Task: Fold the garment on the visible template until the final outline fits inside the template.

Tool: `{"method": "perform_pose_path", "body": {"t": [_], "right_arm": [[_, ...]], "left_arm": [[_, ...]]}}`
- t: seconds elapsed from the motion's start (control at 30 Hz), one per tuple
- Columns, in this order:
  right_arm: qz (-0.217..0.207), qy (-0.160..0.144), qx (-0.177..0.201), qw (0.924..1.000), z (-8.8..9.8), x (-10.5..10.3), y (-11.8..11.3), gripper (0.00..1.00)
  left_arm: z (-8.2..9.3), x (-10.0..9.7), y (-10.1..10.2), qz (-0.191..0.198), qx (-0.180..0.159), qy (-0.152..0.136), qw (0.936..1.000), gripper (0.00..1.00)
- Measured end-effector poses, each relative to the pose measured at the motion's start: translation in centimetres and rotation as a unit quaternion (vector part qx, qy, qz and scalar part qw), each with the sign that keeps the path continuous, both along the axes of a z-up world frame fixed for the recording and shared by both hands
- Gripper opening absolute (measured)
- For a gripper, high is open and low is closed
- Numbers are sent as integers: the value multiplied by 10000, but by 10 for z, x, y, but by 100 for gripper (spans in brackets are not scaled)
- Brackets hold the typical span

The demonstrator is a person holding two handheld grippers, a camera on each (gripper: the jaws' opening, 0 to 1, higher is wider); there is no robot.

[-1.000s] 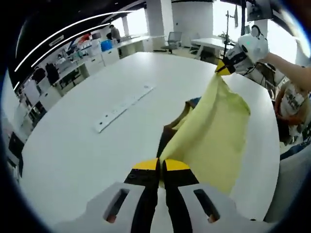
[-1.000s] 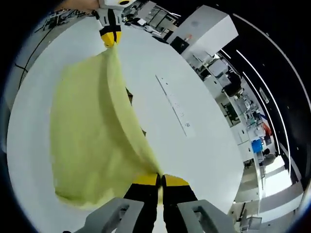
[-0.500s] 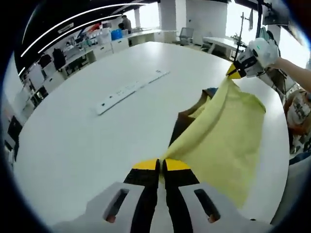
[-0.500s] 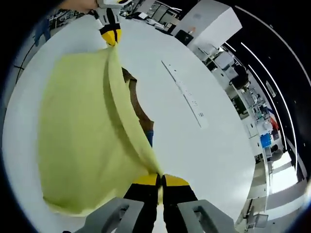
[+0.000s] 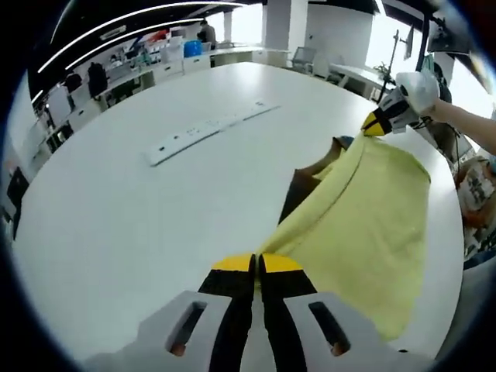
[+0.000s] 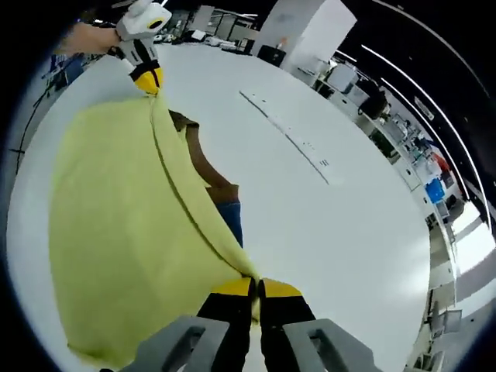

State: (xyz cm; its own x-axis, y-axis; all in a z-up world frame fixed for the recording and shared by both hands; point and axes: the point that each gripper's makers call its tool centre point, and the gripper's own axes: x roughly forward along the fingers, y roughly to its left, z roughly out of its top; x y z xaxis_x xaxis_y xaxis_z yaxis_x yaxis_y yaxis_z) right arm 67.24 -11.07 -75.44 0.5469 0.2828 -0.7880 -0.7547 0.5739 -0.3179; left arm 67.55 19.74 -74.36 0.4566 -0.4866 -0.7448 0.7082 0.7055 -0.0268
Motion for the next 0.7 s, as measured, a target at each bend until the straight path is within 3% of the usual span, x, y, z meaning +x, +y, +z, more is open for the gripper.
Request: {"method": "perform_pose_path", "body": {"t": [0.23,0.43,0.57,0.7], "right_arm": [[-137,-30,199,9997,2,-2,-1,0],[12,-43,280,9996,7,-8,-2,12],[72,1,295,9995,7,-11,-3,19],[97,-20,215,9997,4,-9,-5,16]], "left_arm": [[-2,1,0,-161,34,-39,9999,1],[17,-4,2,-267,-282,-279,9989,10],[15,-15,3,-716,-80,-311,9969,16],[5,-16,6,-894,201,-319,9953,19]]}}
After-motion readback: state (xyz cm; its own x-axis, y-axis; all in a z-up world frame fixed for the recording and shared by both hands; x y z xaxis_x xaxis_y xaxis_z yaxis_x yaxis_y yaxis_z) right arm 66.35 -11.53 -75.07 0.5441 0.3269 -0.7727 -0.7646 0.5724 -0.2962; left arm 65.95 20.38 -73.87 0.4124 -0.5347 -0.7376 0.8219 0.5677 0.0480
